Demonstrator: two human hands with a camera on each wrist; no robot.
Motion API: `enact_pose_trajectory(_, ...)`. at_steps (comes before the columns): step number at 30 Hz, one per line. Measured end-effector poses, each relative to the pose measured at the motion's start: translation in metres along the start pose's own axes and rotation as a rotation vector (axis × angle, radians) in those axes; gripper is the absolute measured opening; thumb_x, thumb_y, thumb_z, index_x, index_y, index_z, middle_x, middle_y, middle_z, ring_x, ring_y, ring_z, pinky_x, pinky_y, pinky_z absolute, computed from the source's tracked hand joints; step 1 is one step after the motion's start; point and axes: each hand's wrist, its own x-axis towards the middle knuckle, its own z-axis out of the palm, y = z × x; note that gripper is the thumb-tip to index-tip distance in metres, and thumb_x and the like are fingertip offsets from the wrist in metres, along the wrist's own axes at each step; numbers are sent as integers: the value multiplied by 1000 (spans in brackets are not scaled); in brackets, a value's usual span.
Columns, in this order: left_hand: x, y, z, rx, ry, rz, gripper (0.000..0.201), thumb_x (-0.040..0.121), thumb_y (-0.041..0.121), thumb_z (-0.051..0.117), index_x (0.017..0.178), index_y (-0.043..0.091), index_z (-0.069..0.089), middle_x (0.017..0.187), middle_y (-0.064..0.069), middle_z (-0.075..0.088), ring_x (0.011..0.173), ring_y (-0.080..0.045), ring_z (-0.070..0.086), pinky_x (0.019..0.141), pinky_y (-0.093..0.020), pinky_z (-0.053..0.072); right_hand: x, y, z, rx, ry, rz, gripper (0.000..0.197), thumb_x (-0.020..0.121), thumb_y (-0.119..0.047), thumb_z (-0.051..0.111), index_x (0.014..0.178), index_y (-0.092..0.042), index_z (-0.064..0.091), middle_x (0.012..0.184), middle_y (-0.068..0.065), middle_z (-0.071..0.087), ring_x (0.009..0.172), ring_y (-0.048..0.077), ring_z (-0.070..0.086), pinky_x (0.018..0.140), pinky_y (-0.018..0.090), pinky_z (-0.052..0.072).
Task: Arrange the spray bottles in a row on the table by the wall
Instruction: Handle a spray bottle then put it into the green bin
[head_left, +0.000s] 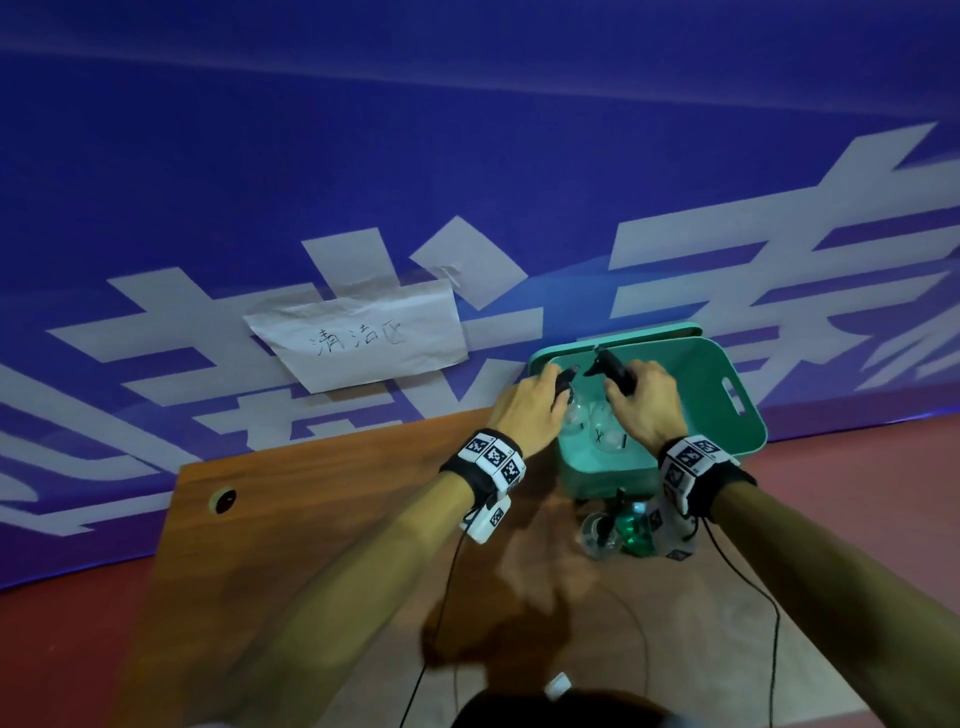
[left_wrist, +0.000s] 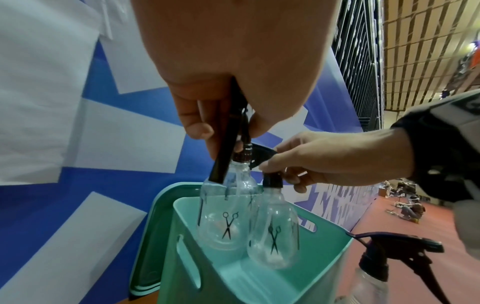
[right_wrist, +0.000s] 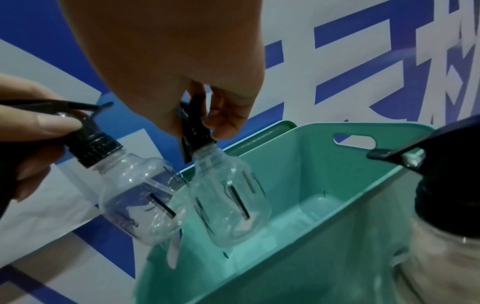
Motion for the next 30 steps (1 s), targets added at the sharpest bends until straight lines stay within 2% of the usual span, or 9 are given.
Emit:
enact_pose_trajectory(4,19,25,26,88,-61,-35,19,105,31,46,115,15,44,93,-12,68,78,-36,67,68,-46,56,16,28,-12,-103,-244,57,10,88,-19,70,95,-13,69,87,11,68,76,30,65,65,31,49)
enact_pose_trajectory(7,31,36,48,151,-153,-89,19,105,29,45,115,13,47,94,-13,68,81,-37,68,68,-43,54,32,41,-22,-209,-467,26,15,81,-16,75,95,-13,70,83,11,71,76,28,69,64,33,57)
enact_pose_trajectory(12,41,39,84,205,-290,-162,22,102,29,53,121,21,61,104,-11,71,94,-35,68,79,-41,56,56,51,-28,-371,-826,-39,20,76,-16,77,95,-10,77,70,5,73,60,18,67,64,31,60)
enact_pose_trajectory(15,46,36,98,166,-331,-205,22,100,29,57,121,23,63,107,-11,71,98,-36,68,82,-42,57,66,57,-27,-446,-891,-49,20,75,-18,77,93,-9,77,63,-1,67,59,17,62,65,33,59)
enact_pose_trajectory(19,55,32,113,195,-392,-205,22,98,27,62,117,19,68,108,-12,70,100,-36,67,82,-40,56,77,69,-19,-516,-952,-46,17,65,-22,75,64,-15,59,58,4,55,51,18,44,52,27,37)
enact_pose_trajectory(23,62,31,120,260,-464,-179,19,94,23,64,110,16,72,103,-12,72,97,-35,68,81,-39,57,95,91,-8,-551,-1026,-72,21,54,-27,70,47,-16,53,47,4,50,45,20,41,51,29,34)
enact_pose_trajectory(25,63,28,124,289,-498,-172,21,93,23,65,110,14,72,104,-12,72,98,-35,69,83,-41,58,101,99,-5,-550,-1039,-74,26,50,-31,71,46,-14,52,48,5,49,45,20,41,51,32,34)
enact_pose_trajectory(27,64,24,128,307,-520,-166,21,93,23,66,110,13,71,105,-13,72,99,-36,69,83,-42,58,104,100,-2,-525,-1052,-32,29,54,-34,76,51,-11,58,51,7,57,45,21,49,49,31,39)
enact_pose_trajectory(30,63,18,134,325,-531,-170,22,93,25,66,111,13,70,105,-12,72,100,-36,69,84,-40,57,103,99,1,-519,-1057,-3,38,64,-41,79,69,-4,73,62,5,73,49,20,60,53,29,48)
